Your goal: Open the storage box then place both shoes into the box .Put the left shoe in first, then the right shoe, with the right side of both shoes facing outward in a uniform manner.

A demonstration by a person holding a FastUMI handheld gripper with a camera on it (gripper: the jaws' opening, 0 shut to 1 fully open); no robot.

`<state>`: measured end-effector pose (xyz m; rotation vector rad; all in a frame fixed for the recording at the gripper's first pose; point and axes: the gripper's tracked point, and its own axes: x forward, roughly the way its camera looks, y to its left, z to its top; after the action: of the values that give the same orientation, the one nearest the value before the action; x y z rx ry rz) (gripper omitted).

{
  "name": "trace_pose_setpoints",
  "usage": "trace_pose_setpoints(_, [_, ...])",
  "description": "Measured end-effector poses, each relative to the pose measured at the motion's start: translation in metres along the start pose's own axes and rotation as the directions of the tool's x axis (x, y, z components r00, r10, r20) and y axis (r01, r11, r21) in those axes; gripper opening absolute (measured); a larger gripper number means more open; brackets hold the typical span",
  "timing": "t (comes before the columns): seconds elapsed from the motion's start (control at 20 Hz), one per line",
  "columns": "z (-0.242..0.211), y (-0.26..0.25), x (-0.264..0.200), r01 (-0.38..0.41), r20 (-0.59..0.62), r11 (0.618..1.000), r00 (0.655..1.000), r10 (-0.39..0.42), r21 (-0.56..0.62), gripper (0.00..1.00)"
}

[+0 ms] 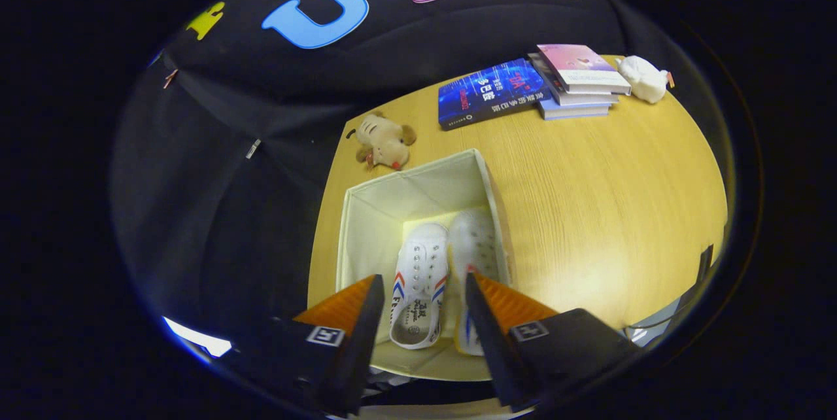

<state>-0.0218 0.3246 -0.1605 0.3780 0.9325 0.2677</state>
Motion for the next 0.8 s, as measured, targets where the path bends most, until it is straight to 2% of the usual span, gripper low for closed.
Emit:
trace_pose_setpoints(0.05, [0.006, -0.006, -0.004, 0.022, 0.025, 0.999, 0.999, -0.021, -0.041, 0.87])
trace_pose_setpoints(0.15, [0.016, -0.022, -0.018, 0.055, 0.068, 0.995, 0.996, -0.05, -0.084, 0.91])
trace_pose_setpoints(0.2, [0.022, -0.029, -0.025, 0.061, 0.09, 0.994, 0.995, -0.053, -0.09, 0.97])
trace_pose_setpoints(0.55, [0.089, -0.105, -0.092, 0.145, 0.289, 0.979, 0.952, -0.099, -0.143, 0.99])
trace_pose_setpoints(0.8, [0.145, -0.156, -0.139, 0.191, 0.423, 0.955, 0.903, -0.08, -0.226, 0.99])
